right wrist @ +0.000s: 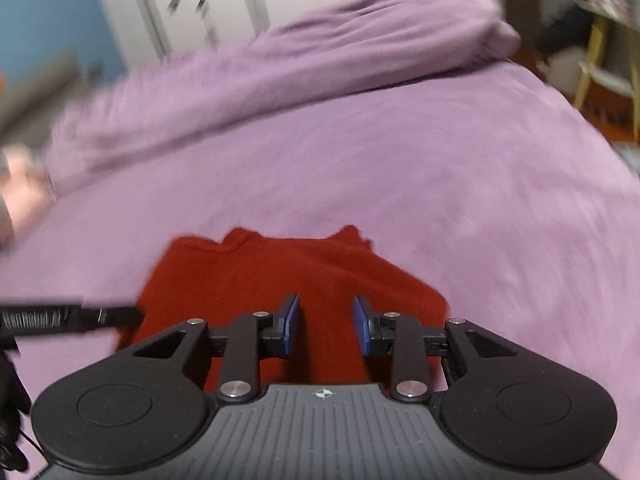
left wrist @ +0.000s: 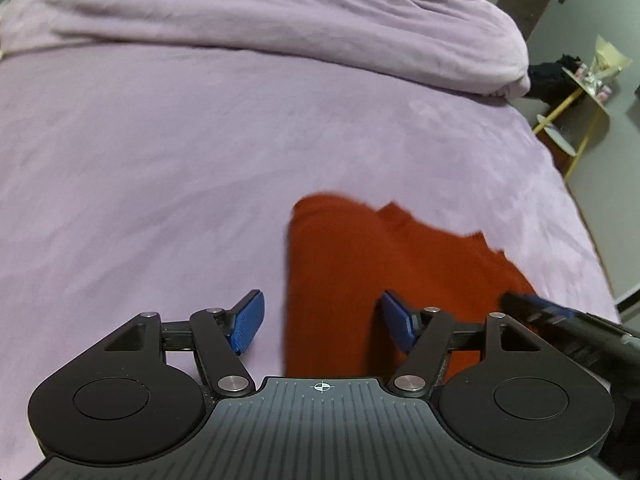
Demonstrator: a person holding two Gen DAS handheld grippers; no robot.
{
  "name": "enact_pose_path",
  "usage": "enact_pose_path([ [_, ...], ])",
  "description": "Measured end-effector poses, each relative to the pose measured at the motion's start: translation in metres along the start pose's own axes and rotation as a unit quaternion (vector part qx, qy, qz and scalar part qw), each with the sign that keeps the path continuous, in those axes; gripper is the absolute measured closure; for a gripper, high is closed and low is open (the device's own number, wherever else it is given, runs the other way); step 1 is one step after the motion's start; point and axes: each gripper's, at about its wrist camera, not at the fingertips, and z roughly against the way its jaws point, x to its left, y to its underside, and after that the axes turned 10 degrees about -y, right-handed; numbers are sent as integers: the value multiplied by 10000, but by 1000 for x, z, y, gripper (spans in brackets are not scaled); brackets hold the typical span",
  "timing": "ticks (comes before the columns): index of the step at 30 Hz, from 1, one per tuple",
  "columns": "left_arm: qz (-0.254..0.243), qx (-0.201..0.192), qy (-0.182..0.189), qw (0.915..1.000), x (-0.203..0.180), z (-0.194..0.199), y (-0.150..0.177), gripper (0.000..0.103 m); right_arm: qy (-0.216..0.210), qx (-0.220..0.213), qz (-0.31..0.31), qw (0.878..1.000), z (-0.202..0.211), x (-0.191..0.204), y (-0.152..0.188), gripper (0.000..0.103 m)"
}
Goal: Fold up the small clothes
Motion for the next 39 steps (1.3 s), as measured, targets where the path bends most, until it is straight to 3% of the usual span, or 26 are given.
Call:
enact_pose_path([
  [3, -163, 110, -299, 9994, -16, -29, -13, 31, 296, 317, 56, 9990, -34, 1, -13, 74],
  [5, -254, 170, -457, 9985, -21, -46, -15, 28, 429, 234, 203, 9986, -44, 1, -19, 76],
  [9, -414, -86, -608, 9972, -25, -58, -13, 19, 914, 88, 411, 9949, -70, -5, -22, 72],
  [16, -345, -156, -725, 9967, -24, -65, -11, 9, 999, -131, 339, 9943, -81, -9, -17, 65],
  [19, -482, -138, -688, 9964, -21, -53, -9, 9, 826, -231, 198, 9961, -67, -11, -17, 61],
  [22, -440, -177, -478, 9977, -9, -34, -1, 10, 373, -446, -203, 9981, -27, -13, 0, 56],
  [25, -124, -224, -160, 9995, 10, -9, 17, 10, 11, -833, -449, 9955, 26, -15, 46, 50],
  [27, 33, -117, 26, 9999, 22, 9, 31, 10, 43, -840, -685, 9941, 57, -17, 86, 46],
  [29, 162, -140, 329, 9992, 37, 32, 55, 11, -217, -838, -941, 9918, 78, -22, 118, 43],
  [32, 206, -239, 334, 9989, 54, 63, 98, 12, -628, -768, -1583, 9824, 96, -34, 150, 42],
  [37, -100, -21, 235, 9997, 53, 78, 131, 12, -1301, -878, -2225, 9622, 95, -42, 152, 44],
  [39, -235, 197, 167, 9994, 46, 78, 132, 15, -1262, -859, -2371, 9594, 92, -41, 145, 48],
])
